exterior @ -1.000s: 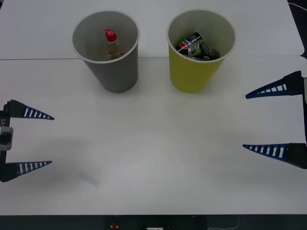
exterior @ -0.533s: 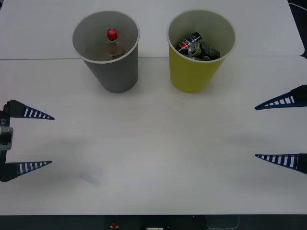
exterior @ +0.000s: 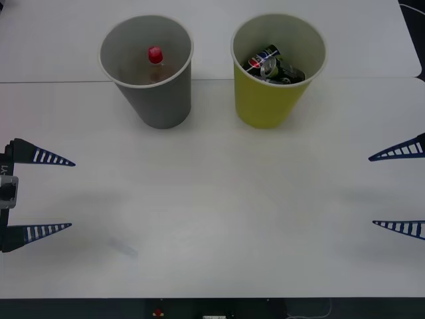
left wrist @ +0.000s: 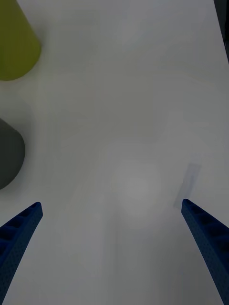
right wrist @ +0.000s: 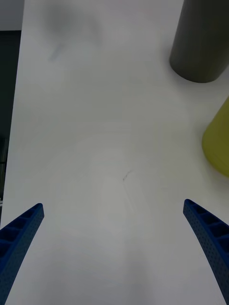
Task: Put the can into the green bin and the plastic bottle into the gray bin
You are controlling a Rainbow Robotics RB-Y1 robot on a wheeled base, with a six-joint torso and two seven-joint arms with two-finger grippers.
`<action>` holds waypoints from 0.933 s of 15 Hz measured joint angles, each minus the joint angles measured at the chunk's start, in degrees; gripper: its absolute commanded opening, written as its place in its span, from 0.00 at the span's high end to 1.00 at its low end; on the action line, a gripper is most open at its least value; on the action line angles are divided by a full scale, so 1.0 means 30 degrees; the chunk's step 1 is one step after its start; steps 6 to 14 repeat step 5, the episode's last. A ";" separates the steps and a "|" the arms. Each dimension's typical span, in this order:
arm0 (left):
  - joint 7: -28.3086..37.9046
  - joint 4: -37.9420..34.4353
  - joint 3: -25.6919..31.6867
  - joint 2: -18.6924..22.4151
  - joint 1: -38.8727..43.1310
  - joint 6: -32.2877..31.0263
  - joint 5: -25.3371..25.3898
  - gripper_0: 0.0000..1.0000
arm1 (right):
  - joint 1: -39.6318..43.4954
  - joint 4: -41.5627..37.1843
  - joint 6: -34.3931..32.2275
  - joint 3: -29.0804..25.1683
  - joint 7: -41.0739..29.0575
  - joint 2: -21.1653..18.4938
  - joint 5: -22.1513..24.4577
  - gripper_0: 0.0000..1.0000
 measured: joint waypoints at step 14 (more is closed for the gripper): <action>0.0000 0.0000 0.0000 0.0000 0.0000 0.0000 0.0000 0.00 | 0.0006 0.0225 0.0003 0.0019 -0.0143 0.0014 -0.0004 0.00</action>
